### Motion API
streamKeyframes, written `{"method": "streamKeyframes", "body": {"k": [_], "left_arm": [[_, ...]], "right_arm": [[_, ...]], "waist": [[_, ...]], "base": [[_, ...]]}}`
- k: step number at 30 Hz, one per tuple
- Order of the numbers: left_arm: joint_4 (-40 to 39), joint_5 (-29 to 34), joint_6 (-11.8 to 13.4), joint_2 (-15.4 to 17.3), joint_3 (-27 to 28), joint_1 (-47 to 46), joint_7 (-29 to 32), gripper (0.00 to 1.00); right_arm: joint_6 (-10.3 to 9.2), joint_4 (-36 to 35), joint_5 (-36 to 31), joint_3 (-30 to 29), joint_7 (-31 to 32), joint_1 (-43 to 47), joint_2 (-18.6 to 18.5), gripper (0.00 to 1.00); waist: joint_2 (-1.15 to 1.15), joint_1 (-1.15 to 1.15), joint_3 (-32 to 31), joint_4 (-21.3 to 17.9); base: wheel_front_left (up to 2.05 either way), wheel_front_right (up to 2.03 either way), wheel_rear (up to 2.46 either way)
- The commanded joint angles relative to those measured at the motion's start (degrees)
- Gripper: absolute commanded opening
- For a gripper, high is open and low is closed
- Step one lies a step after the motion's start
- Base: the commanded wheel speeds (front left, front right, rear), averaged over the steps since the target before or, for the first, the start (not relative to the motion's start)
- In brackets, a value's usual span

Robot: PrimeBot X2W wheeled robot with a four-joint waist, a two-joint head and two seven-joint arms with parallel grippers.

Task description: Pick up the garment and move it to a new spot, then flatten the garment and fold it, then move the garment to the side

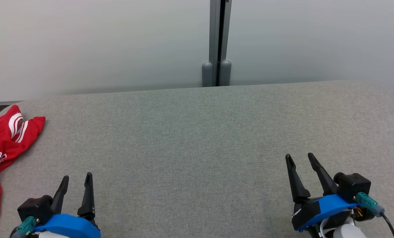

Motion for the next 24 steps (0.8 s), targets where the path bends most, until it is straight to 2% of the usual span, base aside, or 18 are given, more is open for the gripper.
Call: {"method": "streamKeyframes", "body": {"k": [1, 24], "left_arm": [[0.0, 1.6, 0.1, 0.5, -0.2, -1.1, -0.7, 1.0], [1.3, 11.0, 0.1, 1.0, -0.1, -0.2, -3.2, 1.0]], "right_arm": [[0.12, -0.6, -1.2, -0.2, -0.7, -0.7, -0.4, 1.0], [0.14, 0.0, -11.3, 0.7, -3.2, 0.5, -0.5, 1.0]], "waist": [[0.0, 0.0, 0.0, 0.0], [0.0, 0.0, 0.0, 0.2]], "base": [[0.0, 0.0, 0.0], [0.0, 0.0, 0.0]]}}
